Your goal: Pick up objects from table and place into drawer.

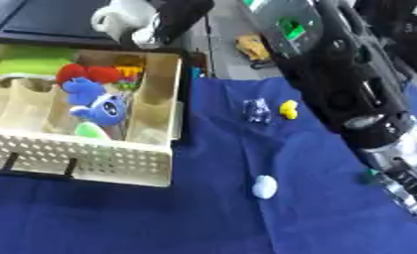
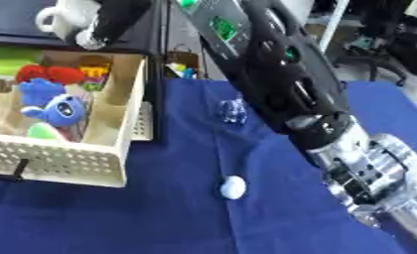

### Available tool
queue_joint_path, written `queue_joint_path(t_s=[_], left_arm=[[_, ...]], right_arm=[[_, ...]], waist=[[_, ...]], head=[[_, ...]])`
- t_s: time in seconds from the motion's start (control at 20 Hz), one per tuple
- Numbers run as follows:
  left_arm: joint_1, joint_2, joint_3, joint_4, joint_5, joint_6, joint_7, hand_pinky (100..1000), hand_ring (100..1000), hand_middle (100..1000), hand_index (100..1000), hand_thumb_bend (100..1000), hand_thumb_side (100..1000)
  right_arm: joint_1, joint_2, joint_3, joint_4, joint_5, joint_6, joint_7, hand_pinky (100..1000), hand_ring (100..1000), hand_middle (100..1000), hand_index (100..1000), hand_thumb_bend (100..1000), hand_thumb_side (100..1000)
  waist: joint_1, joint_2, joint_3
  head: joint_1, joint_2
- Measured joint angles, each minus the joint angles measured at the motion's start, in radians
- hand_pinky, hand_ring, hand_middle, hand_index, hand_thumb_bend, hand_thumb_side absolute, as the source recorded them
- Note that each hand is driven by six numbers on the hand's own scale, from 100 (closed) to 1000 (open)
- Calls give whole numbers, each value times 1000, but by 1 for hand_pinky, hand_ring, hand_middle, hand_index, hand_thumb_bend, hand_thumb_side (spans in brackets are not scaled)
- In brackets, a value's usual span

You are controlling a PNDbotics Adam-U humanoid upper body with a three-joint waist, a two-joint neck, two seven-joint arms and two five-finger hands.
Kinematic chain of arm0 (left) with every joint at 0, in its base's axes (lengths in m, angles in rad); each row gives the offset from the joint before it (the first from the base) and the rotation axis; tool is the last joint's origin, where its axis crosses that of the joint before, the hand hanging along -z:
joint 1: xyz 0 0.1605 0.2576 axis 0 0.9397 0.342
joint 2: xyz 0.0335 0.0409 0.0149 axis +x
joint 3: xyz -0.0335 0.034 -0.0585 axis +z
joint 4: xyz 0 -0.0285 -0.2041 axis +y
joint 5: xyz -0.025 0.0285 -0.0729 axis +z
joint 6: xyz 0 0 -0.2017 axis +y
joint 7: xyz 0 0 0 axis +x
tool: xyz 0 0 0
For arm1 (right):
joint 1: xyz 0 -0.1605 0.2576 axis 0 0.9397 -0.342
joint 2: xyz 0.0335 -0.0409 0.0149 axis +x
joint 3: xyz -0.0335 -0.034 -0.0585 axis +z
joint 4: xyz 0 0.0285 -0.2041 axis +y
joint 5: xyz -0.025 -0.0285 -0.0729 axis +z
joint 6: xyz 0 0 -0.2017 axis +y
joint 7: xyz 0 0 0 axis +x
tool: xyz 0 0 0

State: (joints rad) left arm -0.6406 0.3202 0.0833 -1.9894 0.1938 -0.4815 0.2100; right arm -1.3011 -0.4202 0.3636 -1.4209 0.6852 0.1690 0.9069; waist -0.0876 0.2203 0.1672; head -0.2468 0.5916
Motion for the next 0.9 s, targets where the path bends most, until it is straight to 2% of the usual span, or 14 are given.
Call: queue_joint_path(t_s=[0.15, 0.55, 0.9], left_arm=[[-1, -4, 0, 0, 0, 1, -1, 486, 543, 591, 764, 338, 1000], [-1, -4, 0, 0, 0, 2, -2, 486, 543, 591, 764, 337, 1000], [-1, -4, 0, 0, 0, 2, -2, 486, 543, 591, 763, 336, 1000]], right_arm=[[0, 1, 0, 9, -1, -2, -1, 868, 916, 758, 900, 598, 538], [0, 1, -4, 9, -1, -4, -2, 869, 914, 751, 892, 581, 555], [18, -22, -66, -43, -3, 5, -8, 867, 907, 726, 887, 576, 632]], waist=[[1, 2, -2], [3, 2, -5], [10, 2, -16]], head=[[0, 0], [-3, 0], [-1, -4]])
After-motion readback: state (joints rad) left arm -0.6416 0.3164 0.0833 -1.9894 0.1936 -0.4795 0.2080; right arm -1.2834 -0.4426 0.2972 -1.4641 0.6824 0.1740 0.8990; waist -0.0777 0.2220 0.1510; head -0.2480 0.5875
